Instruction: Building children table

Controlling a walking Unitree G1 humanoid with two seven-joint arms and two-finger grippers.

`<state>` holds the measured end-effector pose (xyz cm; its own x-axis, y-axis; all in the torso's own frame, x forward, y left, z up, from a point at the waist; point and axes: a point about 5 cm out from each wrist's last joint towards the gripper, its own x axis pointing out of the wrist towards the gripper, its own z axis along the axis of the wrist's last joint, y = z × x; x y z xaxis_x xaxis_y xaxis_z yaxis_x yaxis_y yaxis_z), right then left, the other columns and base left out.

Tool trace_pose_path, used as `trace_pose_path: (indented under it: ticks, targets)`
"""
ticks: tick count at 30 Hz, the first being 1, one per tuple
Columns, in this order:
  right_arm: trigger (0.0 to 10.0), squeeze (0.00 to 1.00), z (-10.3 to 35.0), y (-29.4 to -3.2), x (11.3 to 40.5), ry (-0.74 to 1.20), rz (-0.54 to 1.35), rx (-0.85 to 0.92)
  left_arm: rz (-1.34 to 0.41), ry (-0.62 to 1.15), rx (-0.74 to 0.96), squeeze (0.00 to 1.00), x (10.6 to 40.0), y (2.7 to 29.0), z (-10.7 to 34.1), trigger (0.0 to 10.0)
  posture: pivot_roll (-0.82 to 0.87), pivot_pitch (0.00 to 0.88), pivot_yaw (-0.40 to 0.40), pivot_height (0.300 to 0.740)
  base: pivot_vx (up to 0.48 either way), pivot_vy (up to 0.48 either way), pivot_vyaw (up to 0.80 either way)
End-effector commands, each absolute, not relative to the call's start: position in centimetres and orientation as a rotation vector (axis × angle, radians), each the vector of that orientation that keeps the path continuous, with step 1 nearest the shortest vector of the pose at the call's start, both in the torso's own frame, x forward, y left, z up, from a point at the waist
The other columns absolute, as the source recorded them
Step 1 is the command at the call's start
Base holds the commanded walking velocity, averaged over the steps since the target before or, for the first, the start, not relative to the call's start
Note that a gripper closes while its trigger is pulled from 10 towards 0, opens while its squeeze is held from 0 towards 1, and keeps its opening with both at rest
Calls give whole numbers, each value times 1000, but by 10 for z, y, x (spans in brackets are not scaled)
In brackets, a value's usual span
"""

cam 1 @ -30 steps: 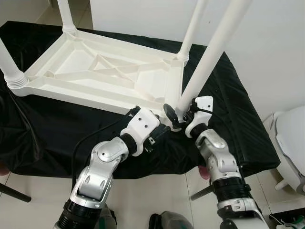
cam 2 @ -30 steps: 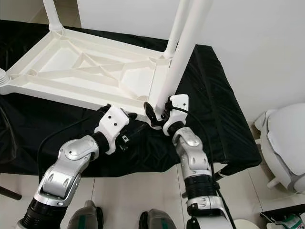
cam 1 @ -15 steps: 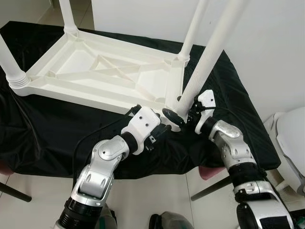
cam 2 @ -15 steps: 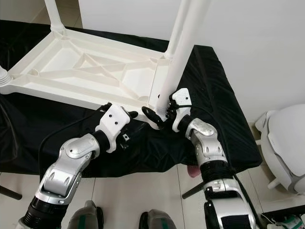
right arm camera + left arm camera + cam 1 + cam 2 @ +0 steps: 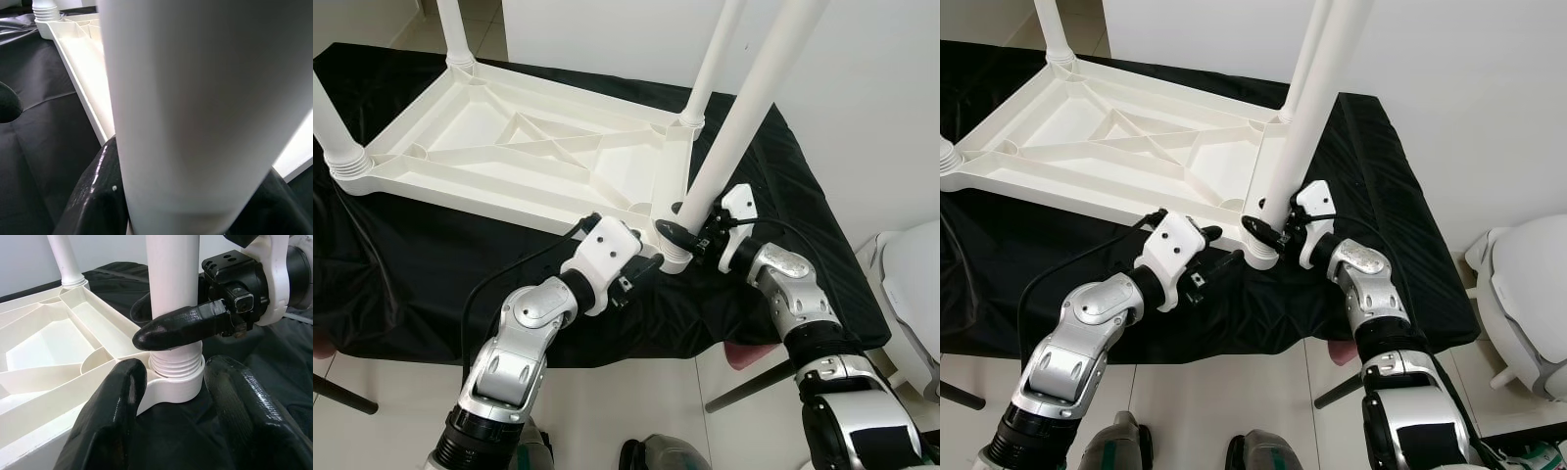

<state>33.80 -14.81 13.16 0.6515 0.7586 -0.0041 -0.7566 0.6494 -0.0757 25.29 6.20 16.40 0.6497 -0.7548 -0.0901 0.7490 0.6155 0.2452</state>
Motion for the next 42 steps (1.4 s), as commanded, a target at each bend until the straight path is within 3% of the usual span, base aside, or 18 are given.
trace_pose_path:
  ticks: [1,6,7,20,27,39,40,42]
  targets:
    - [0,0,122,-149,335,10,872,-68,-781,-34,266,0,255,62,166,10000,-19,8,-98,740,0,0,0]
    - [588,0,123,-149,337,1,822,-37,-782,-34,263,0,255,62,166,10000,-21,11,-99,740,0,0,0]
    - [10000,0,124,-148,337,-2,804,-21,-782,-35,263,0,255,62,166,10000,-21,11,-99,740,0,0,0]
    - [10000,0,129,-126,328,-65,501,21,-784,-35,252,0,255,61,166,10000,-41,12,-100,740,0,0,0]
    - [10000,0,129,-112,320,-61,171,5,-787,-39,253,0,256,60,167,10000,-36,9,-104,740,0,0,0]
    - [10000,0,127,-112,315,-29,130,69,-783,-30,241,0,253,60,165,10000,-34,10,-105,740,0,0,0]
    - [10000,1000,128,-116,317,-33,127,60,-784,-30,241,0,254,60,165,10000,-36,12,-103,740,0,0,0]
    - [10000,1000,129,-117,317,-34,120,50,-784,-29,241,0,254,60,165,10000,-36,12,-103,740,0,0,0]
